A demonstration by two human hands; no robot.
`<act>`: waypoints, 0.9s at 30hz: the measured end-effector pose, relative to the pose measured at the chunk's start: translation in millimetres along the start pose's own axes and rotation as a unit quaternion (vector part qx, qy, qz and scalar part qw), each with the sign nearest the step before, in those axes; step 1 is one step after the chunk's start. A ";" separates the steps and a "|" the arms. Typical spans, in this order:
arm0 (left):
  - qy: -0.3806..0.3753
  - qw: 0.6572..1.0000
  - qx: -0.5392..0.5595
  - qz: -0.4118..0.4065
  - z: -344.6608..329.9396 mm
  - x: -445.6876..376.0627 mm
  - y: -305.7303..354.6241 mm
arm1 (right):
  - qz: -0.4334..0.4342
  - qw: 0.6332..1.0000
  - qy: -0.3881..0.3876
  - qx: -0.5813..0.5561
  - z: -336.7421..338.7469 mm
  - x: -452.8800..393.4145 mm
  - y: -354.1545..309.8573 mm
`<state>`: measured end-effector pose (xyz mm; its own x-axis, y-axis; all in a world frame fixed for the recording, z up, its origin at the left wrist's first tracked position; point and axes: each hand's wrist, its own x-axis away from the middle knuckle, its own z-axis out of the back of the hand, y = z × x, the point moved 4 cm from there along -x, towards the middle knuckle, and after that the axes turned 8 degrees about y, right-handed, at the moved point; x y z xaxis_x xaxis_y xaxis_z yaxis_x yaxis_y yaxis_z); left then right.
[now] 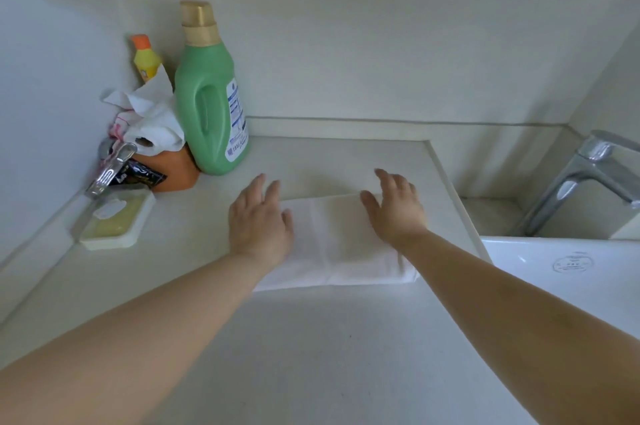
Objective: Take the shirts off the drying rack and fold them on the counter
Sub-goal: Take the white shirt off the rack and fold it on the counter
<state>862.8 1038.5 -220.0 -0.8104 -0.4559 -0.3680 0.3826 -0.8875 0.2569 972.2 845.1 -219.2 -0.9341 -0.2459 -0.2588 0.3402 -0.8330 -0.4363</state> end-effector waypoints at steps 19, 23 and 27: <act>-0.192 0.922 0.191 0.276 -14.0 27.7 -49.0 | -0.297 0.936 -0.129 -0.138 -1.5 48.3 10.1; -0.224 0.859 0.313 0.336 -12.3 33.1 -47.3 | -0.408 0.828 -0.216 -0.319 12.5 80.0 12.4; -0.279 0.807 0.410 0.321 -4.3 36.3 -8.0 | -0.434 0.774 -0.197 -0.416 41.9 117.8 38.9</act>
<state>832.2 1028.8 -239.3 -0.7229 -0.5001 0.4768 0.5663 -0.0335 0.8235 870.9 762.9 -230.6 -0.7547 -0.0406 0.6548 -0.6357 -0.2015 -0.7451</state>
